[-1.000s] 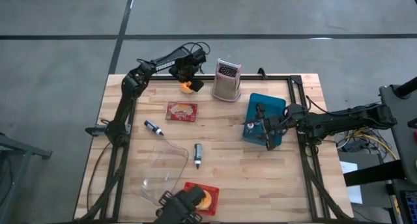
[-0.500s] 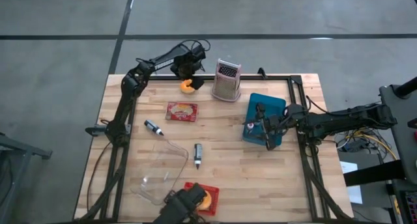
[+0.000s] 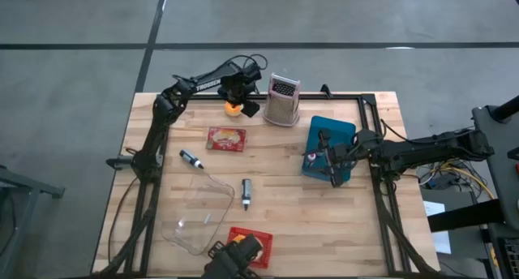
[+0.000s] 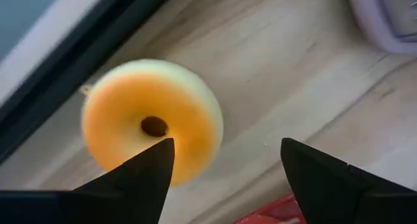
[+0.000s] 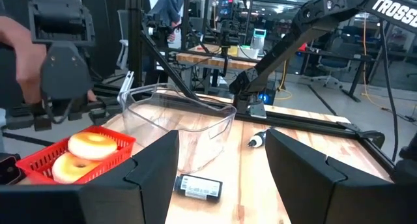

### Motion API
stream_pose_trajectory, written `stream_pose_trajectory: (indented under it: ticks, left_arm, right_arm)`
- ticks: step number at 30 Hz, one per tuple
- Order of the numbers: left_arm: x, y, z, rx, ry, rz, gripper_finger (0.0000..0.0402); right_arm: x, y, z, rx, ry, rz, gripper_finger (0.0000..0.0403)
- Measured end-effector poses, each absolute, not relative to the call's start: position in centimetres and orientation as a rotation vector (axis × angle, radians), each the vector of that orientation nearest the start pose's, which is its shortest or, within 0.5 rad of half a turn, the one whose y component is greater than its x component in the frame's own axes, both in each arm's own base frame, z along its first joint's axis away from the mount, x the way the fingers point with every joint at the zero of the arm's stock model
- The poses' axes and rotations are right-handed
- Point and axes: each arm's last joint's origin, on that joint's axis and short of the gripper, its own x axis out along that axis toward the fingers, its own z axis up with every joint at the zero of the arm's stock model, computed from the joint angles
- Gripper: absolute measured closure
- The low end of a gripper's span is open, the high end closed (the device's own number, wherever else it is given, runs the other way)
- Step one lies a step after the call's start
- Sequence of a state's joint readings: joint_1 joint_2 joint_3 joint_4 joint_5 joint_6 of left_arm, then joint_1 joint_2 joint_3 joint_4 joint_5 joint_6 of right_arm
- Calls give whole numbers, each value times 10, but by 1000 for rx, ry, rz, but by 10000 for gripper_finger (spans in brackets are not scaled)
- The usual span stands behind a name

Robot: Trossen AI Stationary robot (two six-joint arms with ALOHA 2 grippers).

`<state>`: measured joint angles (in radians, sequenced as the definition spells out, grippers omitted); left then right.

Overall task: Pick & Place Food Item
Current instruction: Put the orange donut into the red bin

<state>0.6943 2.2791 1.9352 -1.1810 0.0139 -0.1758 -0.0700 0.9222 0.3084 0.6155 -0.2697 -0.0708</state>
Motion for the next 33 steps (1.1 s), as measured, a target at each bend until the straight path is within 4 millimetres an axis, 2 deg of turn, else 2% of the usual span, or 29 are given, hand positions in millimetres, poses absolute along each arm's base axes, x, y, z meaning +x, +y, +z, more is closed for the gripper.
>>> stream_pose_trajectory:
  ticks: [4, 8, 20, 33]
  left_arm:
    - [343, 284, 168, -708, 1405, 627, 119]
    - [341, 285, 163, -699, 1408, 645, 119]
    - [343, 293, 173, -622, 1373, 701, 120]
    - [340, 294, 159, -597, 1449, 737, 120]
  right_arm:
    - [191, -6, 222, -71, -8, 199, 179]
    - [191, -6, 222, -67, -7, 199, 179]
    - [191, -6, 222, -78, -8, 199, 179]
    - [191, -6, 221, -77, -3, 200, 179]
